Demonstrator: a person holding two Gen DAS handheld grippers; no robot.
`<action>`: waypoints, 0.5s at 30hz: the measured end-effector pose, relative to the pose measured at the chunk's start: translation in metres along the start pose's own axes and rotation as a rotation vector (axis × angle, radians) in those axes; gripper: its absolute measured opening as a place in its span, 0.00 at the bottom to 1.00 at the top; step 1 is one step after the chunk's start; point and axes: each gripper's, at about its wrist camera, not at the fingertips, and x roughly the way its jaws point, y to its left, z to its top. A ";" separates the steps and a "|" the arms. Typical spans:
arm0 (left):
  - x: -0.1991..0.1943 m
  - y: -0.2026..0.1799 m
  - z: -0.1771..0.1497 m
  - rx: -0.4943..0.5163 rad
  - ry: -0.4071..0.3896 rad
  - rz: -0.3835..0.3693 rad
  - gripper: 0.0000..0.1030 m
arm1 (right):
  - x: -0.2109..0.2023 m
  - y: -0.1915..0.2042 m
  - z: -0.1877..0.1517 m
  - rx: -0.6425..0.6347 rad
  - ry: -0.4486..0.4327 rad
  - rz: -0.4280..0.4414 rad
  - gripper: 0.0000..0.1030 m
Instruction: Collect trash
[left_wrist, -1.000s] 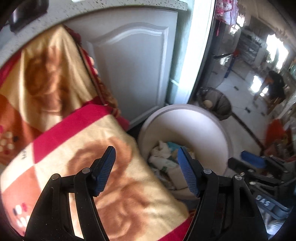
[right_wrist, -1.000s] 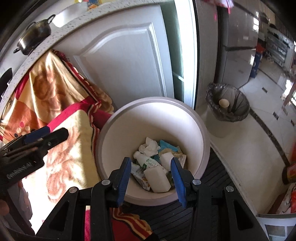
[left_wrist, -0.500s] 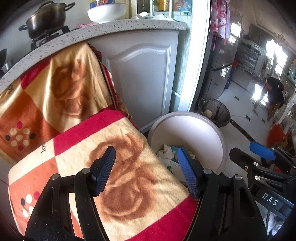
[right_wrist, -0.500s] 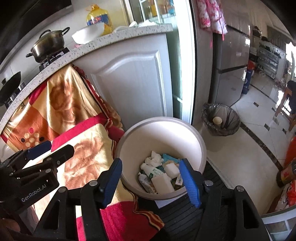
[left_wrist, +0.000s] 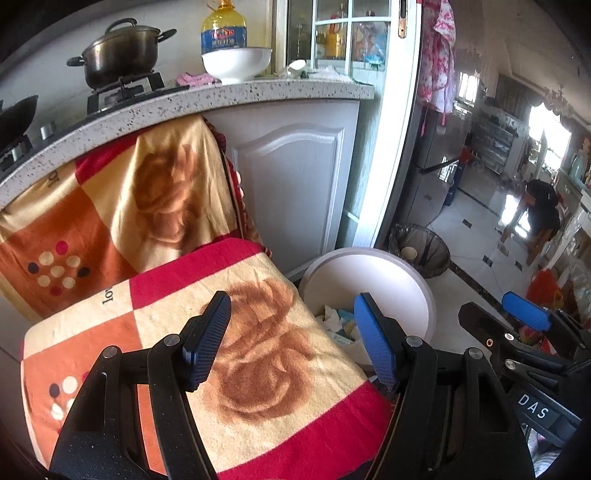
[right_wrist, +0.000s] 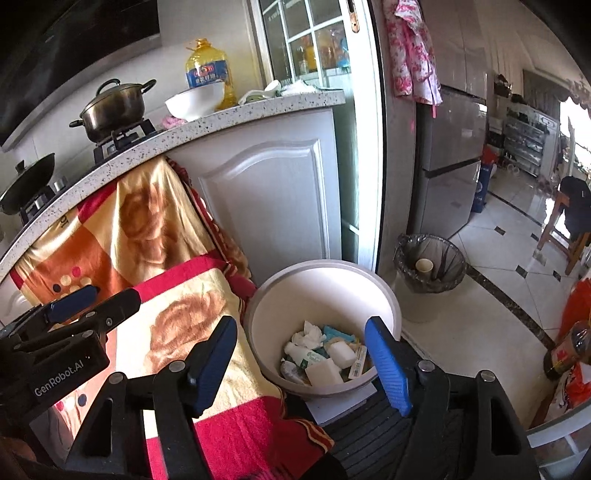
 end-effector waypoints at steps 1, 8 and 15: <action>-0.003 0.000 0.000 0.000 -0.006 -0.001 0.66 | -0.001 0.002 0.000 -0.005 0.000 -0.002 0.67; -0.018 -0.003 0.001 0.012 -0.042 0.013 0.66 | -0.012 0.005 0.002 -0.010 -0.014 0.003 0.70; -0.023 -0.002 0.003 0.005 -0.051 0.010 0.66 | -0.019 0.008 0.003 -0.013 -0.024 0.007 0.72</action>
